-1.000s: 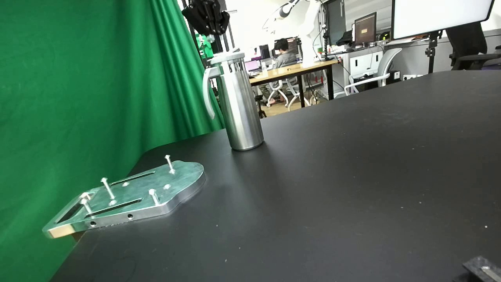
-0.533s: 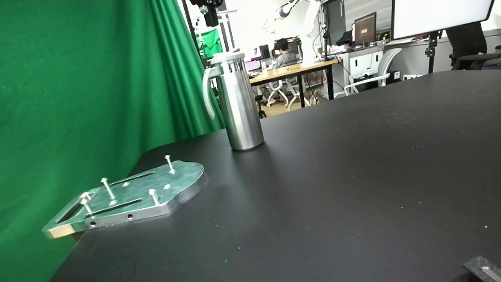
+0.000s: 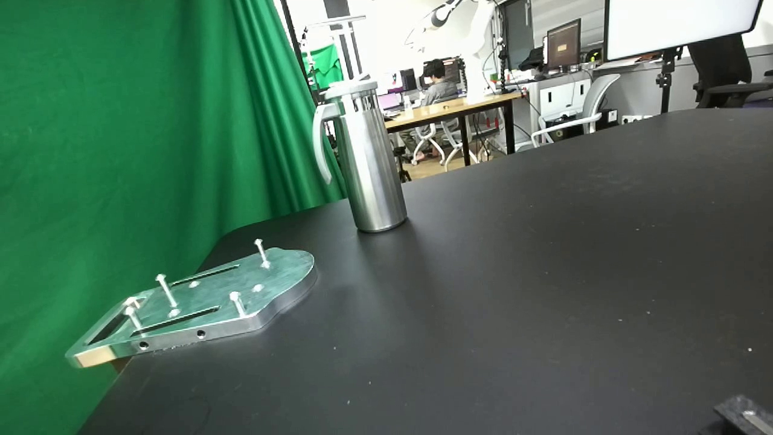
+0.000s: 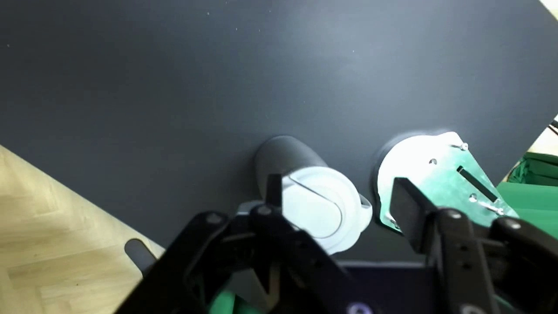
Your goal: Press the button on the lid to open the drinking hole of the bottle
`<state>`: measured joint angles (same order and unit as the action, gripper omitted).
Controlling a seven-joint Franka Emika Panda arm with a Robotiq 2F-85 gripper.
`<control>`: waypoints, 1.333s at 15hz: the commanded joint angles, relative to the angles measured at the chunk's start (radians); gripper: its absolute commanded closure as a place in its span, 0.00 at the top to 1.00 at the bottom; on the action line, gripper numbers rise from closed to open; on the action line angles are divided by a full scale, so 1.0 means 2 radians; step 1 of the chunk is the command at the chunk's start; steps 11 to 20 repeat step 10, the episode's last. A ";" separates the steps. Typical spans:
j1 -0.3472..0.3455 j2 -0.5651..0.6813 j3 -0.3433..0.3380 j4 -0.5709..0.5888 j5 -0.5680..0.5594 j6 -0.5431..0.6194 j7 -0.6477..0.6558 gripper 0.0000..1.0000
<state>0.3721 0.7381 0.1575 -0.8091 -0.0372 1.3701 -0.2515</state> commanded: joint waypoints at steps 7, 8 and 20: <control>-0.033 -0.083 0.000 -0.118 0.007 -0.007 -0.012 1.00; -0.033 -0.089 0.000 -0.126 0.007 -0.007 -0.012 1.00; -0.033 -0.094 0.000 -0.133 0.007 -0.006 -0.012 1.00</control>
